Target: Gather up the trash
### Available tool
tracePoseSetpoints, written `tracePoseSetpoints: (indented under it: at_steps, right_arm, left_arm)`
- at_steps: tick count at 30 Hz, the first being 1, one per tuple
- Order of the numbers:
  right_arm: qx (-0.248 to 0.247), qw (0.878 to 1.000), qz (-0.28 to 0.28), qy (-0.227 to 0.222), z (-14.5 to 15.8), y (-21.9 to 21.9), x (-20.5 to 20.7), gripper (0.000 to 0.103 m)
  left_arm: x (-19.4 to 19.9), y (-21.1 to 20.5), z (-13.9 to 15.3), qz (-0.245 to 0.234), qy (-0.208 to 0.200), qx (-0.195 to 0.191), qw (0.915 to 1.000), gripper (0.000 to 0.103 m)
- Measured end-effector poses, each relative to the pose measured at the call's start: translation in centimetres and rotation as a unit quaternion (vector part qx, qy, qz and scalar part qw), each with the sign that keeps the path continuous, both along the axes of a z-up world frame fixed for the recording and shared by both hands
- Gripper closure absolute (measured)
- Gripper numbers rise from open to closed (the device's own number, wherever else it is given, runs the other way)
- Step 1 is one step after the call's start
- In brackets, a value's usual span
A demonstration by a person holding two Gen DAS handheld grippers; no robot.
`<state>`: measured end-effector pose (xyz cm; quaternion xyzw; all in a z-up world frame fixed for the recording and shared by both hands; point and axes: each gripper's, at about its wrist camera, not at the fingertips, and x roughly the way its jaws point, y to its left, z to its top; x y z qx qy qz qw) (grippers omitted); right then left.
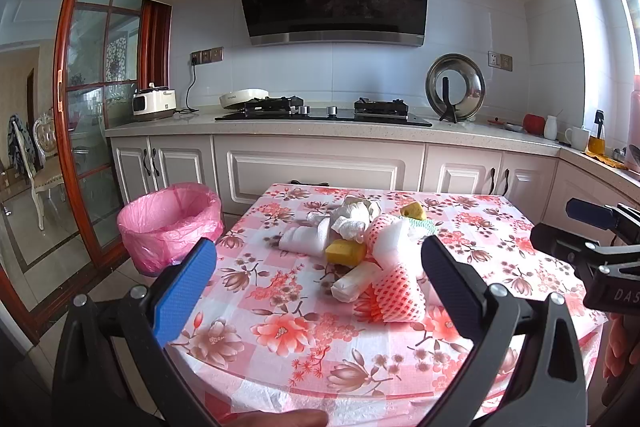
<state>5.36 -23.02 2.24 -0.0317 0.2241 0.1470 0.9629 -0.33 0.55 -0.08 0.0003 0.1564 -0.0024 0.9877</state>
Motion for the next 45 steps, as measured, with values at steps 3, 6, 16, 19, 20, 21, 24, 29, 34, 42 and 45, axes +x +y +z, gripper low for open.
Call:
tracePoseSetpoints:
  at_steps: [3,6,16,19,20,21,24,29,34,42,45]
  right_arm:
    - [0.002,1.000,0.001,0.000,0.10,0.00,-0.16,0.018]
    - [0.002,1.000,0.001,0.000,0.11,0.05,-0.24,0.018]
    - [0.009,1.000,0.005,0.003,-0.34,0.24,-0.26,0.018]
    - [0.009,1.000,0.006,0.003,-0.44,0.35,-0.33,0.018]
    - [0.009,1.000,0.006,0.003,-0.43,0.35,-0.31,0.018]
    - [0.009,1.000,0.006,0.004,-0.47,0.39,-0.35,0.018]
    - [0.010,1.000,0.005,0.003,-0.46,0.46,-0.38,0.018]
    - [0.013,1.000,0.006,0.005,-0.50,0.52,-0.41,0.018]
    - [0.012,1.000,0.007,0.006,-0.52,0.52,-0.38,0.018]
    - [0.014,1.000,0.008,0.007,-0.64,0.48,-0.26,0.018]
    - [0.014,1.000,0.008,0.007,-0.62,0.48,-0.26,0.018]
  left_arm:
    - [0.19,0.19,-0.03,0.001,0.002,-0.001,1.0000,0.004]
    - [0.17,-0.05,0.64,0.003,0.002,-0.001,1.0000,0.004]
    - [0.27,0.09,0.54,0.010,0.000,-0.004,0.9999,0.004]
    - [0.20,0.08,0.29,0.012,-0.001,-0.005,0.9999,0.004]
    - [0.19,0.09,0.28,0.012,-0.001,-0.005,0.9999,0.004]
    - [0.18,0.09,0.26,0.013,-0.001,-0.005,0.9999,0.004]
    - [0.14,0.12,0.32,0.012,-0.001,-0.005,0.9999,0.004]
    - [0.10,0.21,0.24,0.012,-0.002,-0.005,0.9999,0.004]
    - [0.15,0.10,0.34,0.012,-0.001,-0.005,0.9999,0.004]
    - [0.16,0.10,0.36,0.012,-0.001,-0.005,0.9999,0.004]
    - [0.15,0.10,0.38,0.012,-0.001,-0.005,0.9999,0.004]
